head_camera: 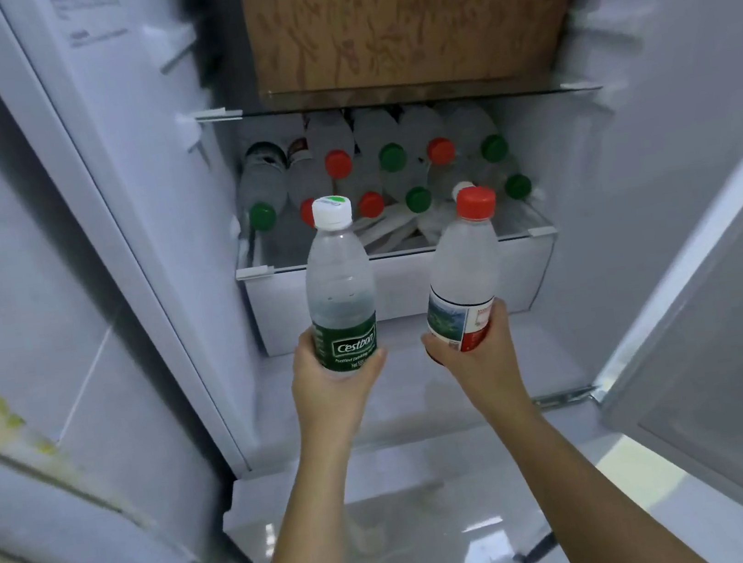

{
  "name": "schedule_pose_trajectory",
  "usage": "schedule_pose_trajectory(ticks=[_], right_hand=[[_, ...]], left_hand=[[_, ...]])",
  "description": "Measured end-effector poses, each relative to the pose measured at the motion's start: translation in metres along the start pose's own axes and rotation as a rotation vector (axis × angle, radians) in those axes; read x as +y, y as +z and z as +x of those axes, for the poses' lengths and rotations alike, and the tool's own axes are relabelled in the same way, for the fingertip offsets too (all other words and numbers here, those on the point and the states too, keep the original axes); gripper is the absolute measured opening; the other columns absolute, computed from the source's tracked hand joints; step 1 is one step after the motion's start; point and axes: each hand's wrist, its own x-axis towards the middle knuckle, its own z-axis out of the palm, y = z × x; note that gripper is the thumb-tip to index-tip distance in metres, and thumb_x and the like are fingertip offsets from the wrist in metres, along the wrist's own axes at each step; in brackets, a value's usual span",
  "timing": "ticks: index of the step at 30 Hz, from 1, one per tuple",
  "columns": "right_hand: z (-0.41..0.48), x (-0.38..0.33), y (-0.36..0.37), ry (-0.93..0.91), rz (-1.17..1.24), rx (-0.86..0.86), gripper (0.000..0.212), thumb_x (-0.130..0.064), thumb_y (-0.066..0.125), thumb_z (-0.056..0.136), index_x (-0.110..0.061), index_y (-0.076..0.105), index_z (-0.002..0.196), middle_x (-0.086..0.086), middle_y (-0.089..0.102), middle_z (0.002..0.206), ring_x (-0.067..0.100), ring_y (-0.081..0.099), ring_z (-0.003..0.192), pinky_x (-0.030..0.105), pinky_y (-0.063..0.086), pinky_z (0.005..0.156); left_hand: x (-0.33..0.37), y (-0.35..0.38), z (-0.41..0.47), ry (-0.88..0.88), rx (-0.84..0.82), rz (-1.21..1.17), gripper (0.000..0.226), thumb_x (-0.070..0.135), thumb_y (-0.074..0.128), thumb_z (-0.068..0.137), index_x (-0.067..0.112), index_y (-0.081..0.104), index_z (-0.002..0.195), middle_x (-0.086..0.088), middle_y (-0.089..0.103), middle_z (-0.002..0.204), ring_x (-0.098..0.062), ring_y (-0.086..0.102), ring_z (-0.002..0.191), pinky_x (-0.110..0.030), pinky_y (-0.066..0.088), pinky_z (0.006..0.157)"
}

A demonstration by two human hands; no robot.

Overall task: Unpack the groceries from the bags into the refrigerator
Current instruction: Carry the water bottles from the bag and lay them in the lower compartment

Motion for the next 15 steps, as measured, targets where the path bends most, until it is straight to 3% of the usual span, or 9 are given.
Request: schedule_pose_trajectory(ticks=[5,8,15], right_hand=[[0.015,0.014,0.011,0.015,-0.012,-0.009,0.066,-0.009,0.083,0.073,-0.017,0.042,0.124,-0.01,0.061,0.103,-0.003,0.064,0.083,0.024,0.055,0.076],[0.023,0.023,0.015,0.019,-0.014,-0.022,0.066,-0.009,0.083,0.072,-0.017,0.042,0.123,-0.008,0.061,0.105,0.0,0.065,0.086,0.031,0.058,0.079],[0.036,0.039,0.019,0.037,0.0,-0.081,0.06,-0.005,0.082,0.072,-0.017,0.046,0.118,-0.004,0.064,0.102,0.006,0.066,0.085,0.041,0.059,0.081]], left_hand=[[-0.015,0.007,0.013,-0.018,-0.017,0.037,0.056,0.02,0.087,0.067,0.029,0.049,0.108,0.022,0.059,0.094,0.007,0.057,0.086,-0.009,0.042,0.064],[-0.02,0.011,0.019,-0.03,-0.022,0.052,0.056,0.018,0.086,0.068,0.028,0.049,0.109,0.023,0.058,0.093,0.012,0.055,0.083,-0.005,0.042,0.06],[-0.026,0.019,0.034,-0.015,-0.045,0.074,0.057,0.018,0.086,0.068,0.028,0.051,0.112,0.014,0.064,0.099,0.001,0.062,0.091,-0.01,0.045,0.067]])
